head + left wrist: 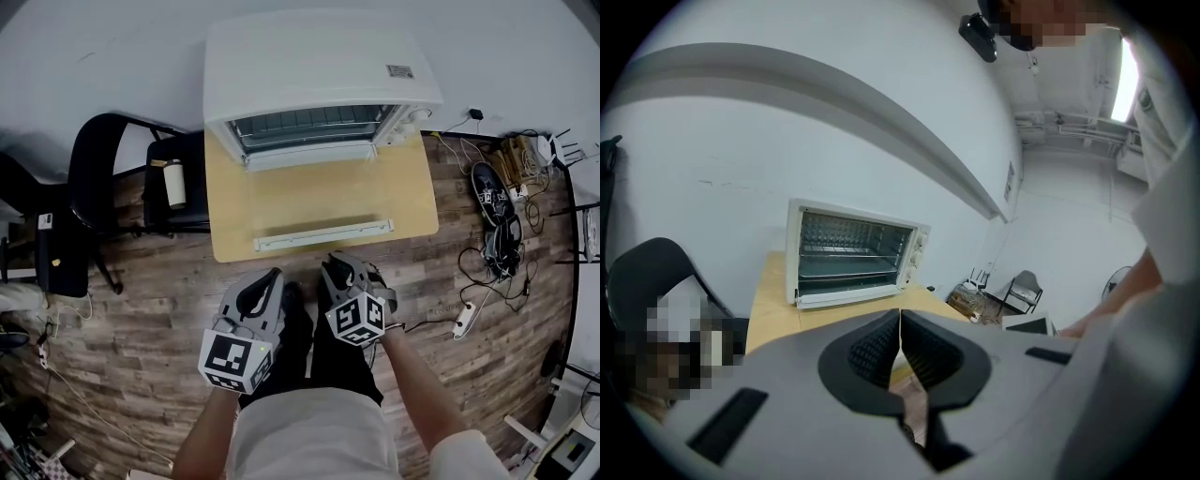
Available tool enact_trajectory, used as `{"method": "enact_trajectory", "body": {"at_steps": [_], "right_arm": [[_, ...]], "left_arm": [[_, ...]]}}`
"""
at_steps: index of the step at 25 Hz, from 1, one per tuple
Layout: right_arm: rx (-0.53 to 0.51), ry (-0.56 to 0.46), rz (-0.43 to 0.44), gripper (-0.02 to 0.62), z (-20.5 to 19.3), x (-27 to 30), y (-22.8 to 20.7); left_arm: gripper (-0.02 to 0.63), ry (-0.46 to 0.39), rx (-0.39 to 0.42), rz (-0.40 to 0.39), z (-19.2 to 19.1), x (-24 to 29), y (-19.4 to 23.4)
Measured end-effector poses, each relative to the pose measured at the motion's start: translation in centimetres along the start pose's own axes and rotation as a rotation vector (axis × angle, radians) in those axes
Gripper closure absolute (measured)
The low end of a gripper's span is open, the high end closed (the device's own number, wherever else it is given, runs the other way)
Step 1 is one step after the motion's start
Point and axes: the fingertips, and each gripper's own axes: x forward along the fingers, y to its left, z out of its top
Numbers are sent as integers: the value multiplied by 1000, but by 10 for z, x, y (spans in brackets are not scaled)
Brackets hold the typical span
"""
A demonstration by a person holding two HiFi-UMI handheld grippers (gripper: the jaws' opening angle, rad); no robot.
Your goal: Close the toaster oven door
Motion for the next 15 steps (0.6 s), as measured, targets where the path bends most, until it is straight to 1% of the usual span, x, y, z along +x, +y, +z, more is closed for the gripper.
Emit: {"method": "enact_trajectory", "body": {"at_steps": [2,6,15], "right_arm": [[-42,15,-16,516,-4,6,-2],[-171,44,-59,505,-11,17,-3],[-262,73,-53,457,-24,32,-1]], "left_arm": [[597,4,-4,2,-4,1,1],[597,20,-6,16,-11,2,3],[597,28,-27,35,-17,0,7]]}}
